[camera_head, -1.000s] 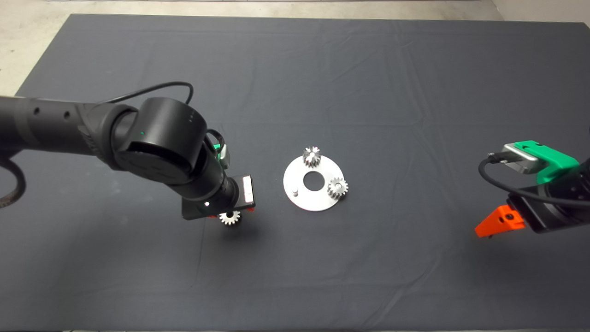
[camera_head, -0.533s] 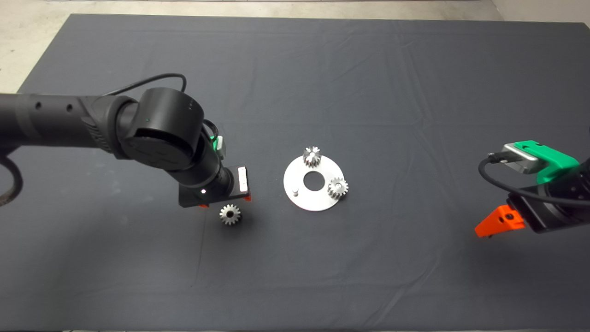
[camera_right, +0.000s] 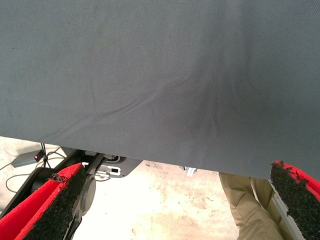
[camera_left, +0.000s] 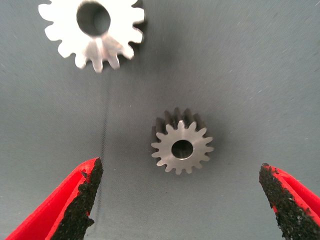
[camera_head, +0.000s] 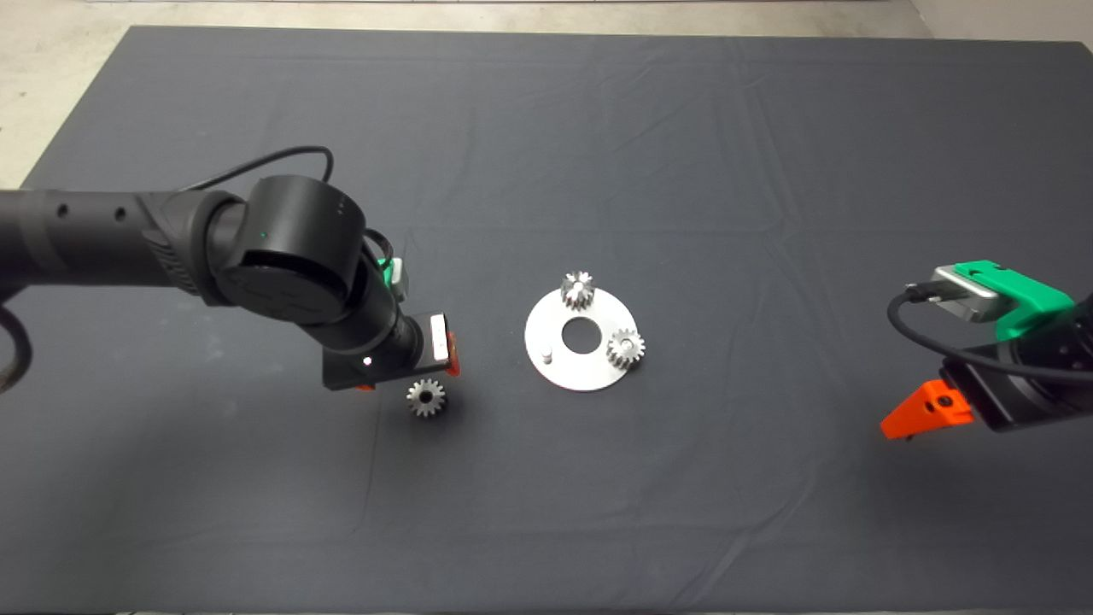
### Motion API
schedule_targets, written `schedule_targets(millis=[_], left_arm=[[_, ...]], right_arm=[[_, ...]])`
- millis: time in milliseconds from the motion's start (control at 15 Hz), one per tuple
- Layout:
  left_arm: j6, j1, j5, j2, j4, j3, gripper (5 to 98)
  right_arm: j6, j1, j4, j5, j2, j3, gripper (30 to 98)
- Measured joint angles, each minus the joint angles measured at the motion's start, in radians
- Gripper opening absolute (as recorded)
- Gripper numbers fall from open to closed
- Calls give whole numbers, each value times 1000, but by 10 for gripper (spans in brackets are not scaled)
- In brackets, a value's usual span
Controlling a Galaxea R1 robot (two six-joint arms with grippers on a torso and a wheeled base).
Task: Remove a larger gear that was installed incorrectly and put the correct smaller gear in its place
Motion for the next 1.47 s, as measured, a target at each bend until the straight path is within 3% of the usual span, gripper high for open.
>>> schedule_targets(millis=[533,1467], left_arm=[[-3,71,-1,4,47,-13,793],[23,109,-1,37,106,-77,793]], right_arm=[[0,5,1,0,0,0,977],[0,10,4,0,0,0,977]])
